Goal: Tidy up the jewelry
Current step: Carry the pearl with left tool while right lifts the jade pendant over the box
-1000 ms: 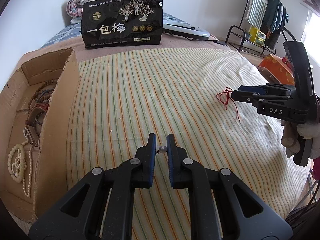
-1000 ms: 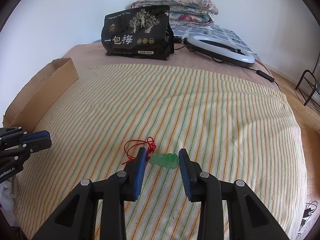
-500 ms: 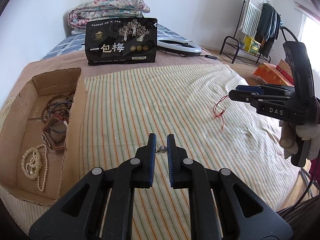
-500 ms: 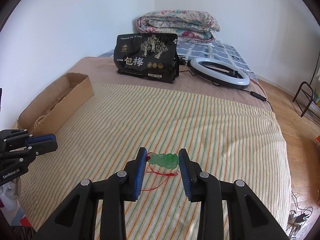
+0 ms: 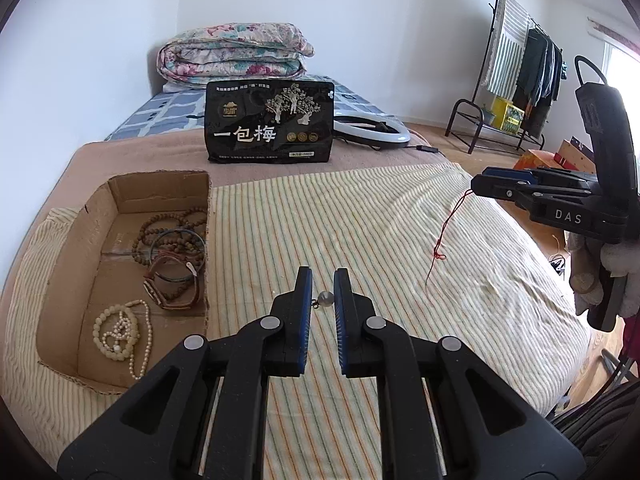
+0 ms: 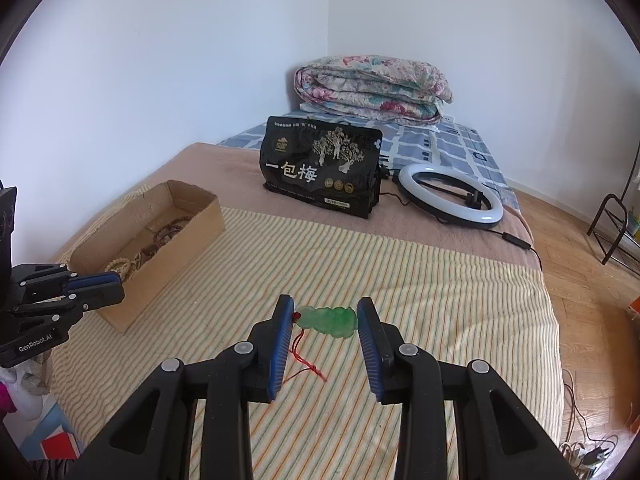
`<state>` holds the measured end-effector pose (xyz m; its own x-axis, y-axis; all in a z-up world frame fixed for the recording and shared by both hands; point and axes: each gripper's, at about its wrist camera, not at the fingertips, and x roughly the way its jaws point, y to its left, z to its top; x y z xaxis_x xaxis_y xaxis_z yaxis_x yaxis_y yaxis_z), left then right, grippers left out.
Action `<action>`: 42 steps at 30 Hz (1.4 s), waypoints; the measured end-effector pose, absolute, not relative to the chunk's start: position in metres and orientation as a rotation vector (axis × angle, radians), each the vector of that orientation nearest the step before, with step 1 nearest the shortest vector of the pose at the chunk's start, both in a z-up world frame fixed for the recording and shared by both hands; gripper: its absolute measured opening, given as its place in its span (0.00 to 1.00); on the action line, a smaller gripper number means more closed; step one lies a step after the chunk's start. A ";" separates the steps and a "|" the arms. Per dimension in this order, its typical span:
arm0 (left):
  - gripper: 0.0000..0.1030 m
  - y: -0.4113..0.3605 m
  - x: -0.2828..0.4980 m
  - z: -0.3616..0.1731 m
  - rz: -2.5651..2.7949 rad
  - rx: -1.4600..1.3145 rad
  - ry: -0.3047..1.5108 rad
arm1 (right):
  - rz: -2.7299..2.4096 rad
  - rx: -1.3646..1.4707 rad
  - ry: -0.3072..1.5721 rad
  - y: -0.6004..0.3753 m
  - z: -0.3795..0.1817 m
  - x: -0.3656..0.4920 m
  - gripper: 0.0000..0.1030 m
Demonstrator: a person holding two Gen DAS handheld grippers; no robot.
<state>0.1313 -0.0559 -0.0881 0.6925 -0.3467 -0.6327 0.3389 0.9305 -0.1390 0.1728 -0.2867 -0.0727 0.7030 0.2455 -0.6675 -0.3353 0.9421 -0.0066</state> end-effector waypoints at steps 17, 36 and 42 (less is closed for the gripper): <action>0.09 0.026 0.122 -0.068 -0.260 -0.034 0.651 | 0.468 -0.156 0.620 -0.204 -0.014 0.180 0.32; 0.09 0.095 0.123 -0.085 -0.169 -0.091 0.665 | 0.646 -0.188 0.591 -0.079 0.006 0.216 0.32; 0.09 0.104 0.125 -0.092 -0.162 -0.105 0.675 | 0.682 -0.203 0.606 -0.045 0.000 0.230 0.32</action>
